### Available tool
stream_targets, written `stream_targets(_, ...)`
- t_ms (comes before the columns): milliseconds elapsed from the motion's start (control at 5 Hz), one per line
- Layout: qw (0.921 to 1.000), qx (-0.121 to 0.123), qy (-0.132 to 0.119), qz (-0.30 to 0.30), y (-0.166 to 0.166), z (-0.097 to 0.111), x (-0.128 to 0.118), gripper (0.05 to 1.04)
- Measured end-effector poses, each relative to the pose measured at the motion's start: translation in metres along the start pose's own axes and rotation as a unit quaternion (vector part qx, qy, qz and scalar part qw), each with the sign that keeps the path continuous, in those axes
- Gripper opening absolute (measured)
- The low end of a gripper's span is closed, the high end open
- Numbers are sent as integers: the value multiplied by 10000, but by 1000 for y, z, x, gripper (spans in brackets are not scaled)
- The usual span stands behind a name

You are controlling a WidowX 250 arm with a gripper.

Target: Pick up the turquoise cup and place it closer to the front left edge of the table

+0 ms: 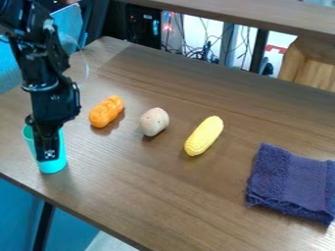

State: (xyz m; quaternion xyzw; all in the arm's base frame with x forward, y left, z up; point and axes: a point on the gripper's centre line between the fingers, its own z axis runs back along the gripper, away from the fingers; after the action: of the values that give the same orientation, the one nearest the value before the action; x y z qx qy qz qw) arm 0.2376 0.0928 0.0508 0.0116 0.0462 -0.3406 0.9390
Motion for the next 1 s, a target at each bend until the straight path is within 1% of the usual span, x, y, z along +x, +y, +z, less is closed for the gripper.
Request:
stream_targets(200,9999,-140,-83,-37,-1,5,3,618)
stream_targets(400,9994,-117,-274,148,4,28,-3,913)
stream_targets(600,9972,154,-637,360,11,64,-10,1012)
stream_targets(800,9944,333,-857,519,26,96,-6,1009)
stream_targets(1000,9868,387,-1028,1187,51,108,9,1004)
